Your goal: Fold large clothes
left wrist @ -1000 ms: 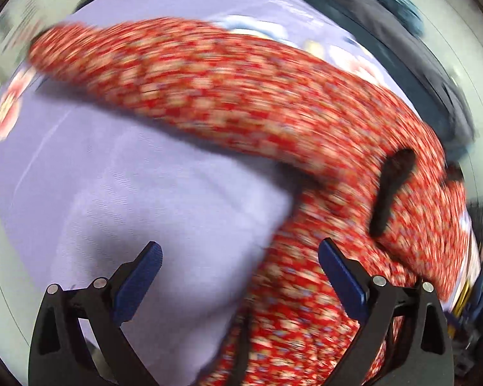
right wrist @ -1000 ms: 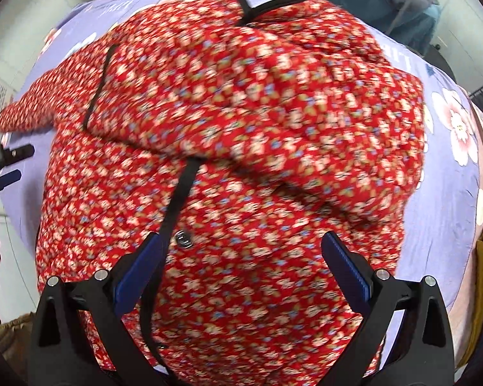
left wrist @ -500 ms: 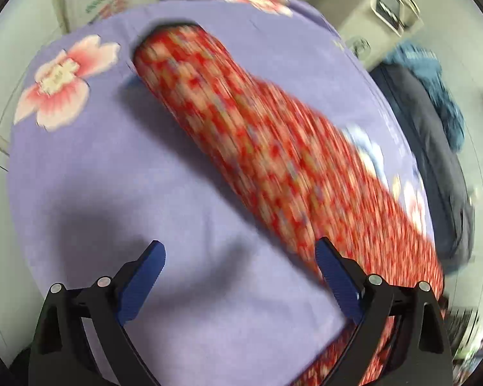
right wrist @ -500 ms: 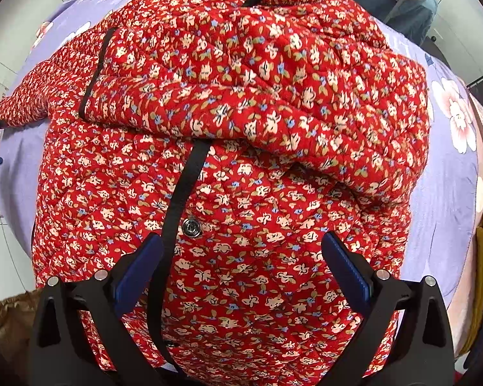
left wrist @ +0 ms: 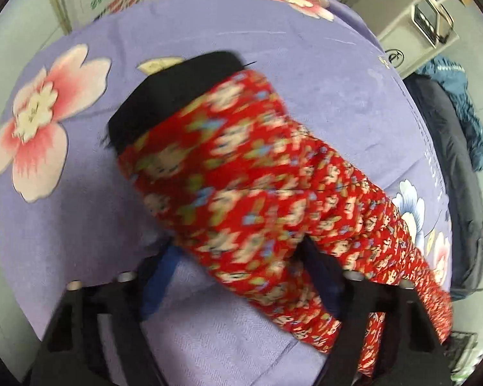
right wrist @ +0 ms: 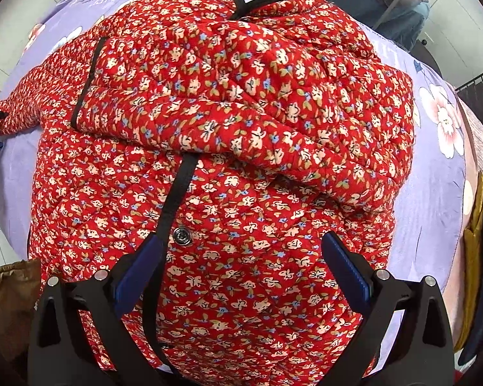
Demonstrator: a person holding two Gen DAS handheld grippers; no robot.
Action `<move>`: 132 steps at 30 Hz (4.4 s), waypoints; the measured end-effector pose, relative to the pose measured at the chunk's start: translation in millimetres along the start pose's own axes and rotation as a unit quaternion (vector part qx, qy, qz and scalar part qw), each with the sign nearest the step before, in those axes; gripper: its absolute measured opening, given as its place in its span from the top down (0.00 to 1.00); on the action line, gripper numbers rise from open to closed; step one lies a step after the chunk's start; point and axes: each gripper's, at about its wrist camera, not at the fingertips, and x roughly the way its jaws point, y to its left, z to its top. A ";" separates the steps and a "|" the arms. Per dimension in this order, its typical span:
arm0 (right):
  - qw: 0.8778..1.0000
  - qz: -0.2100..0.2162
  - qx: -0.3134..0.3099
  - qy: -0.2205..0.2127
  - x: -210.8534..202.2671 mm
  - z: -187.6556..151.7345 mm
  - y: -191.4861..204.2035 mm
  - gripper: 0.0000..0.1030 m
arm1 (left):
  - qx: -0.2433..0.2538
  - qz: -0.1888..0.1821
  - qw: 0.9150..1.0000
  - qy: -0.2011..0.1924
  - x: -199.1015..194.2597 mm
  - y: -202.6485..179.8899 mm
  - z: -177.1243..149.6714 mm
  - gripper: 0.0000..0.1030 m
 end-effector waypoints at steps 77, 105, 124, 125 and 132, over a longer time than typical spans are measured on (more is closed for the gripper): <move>0.978 0.007 0.161 -0.133 -81.1 -51.7 -190.3 0.05 | 0.464 -0.166 0.864 0.103 -89.1 -287.4 -333.8 0.25; 0.998 0.019 0.064 -0.008 44.6 80.9 -111.9 0.04 | 0.525 -0.012 0.848 0.073 20.9 -355.1 -297.6 0.04; 0.996 0.036 0.068 -0.053 46.0 87.1 -105.8 0.04 | 0.527 -0.038 0.847 0.062 10.6 -357.8 -296.2 0.05; 0.994 0.045 0.070 -0.071 35.3 79.3 -107.7 0.04 | 0.529 -0.047 0.845 0.058 2.2 -350.7 -298.6 0.06; 0.990 0.057 0.071 -0.105 -6.7 -4.5 -131.8 0.05 | 0.547 -0.084 0.833 0.008 -63.2 -274.9 -290.4 0.06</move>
